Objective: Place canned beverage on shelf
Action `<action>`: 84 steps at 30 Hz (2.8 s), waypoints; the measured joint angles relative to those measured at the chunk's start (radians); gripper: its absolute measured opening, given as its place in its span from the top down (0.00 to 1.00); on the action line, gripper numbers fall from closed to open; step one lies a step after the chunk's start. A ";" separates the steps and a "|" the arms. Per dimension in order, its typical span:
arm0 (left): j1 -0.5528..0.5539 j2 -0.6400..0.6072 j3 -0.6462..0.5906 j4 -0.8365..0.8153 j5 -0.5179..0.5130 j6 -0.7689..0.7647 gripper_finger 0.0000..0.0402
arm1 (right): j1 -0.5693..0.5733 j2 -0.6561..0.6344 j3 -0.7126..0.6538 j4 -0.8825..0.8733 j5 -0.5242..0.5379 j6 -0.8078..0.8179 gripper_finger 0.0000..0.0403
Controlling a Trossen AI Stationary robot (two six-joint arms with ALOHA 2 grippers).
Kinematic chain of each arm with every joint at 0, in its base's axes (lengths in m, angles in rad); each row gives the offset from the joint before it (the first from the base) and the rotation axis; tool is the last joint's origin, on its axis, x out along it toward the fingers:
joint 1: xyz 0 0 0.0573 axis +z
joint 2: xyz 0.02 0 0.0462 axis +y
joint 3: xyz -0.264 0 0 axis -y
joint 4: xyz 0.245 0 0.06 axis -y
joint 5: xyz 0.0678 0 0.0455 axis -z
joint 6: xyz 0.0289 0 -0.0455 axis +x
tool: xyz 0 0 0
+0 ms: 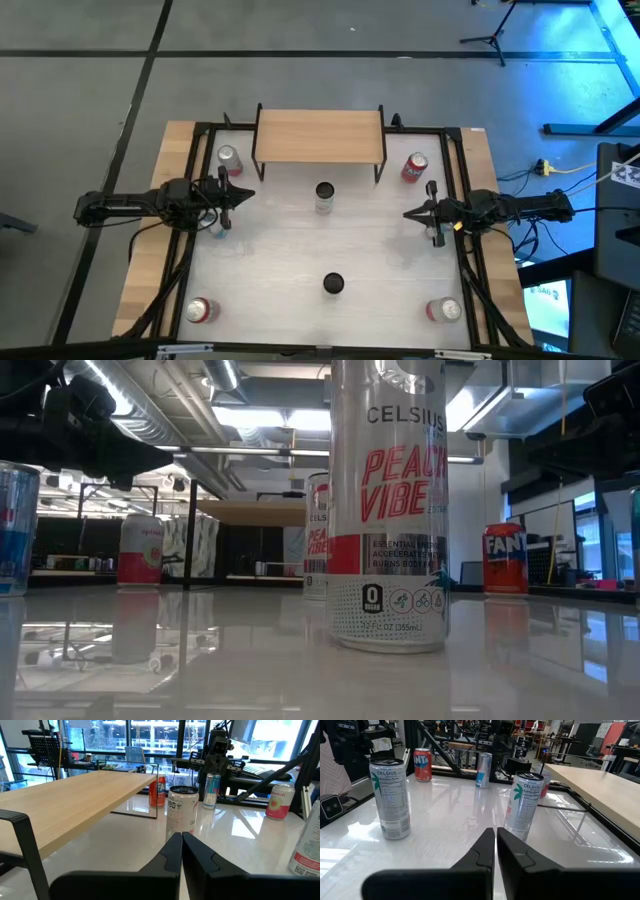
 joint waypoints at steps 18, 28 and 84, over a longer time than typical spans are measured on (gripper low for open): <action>0.000 0.000 0.000 0.000 0.000 0.000 0.99 | 0.000 0.000 0.000 0.000 0.000 0.000 0.95; 0.000 0.000 0.000 0.000 -0.004 0.004 0.99 | 0.000 0.000 0.000 0.000 0.000 0.000 0.95; 0.010 1.171 0.876 0.383 -0.101 0.235 0.84 | 0.000 0.000 -0.001 0.216 0.072 0.022 0.95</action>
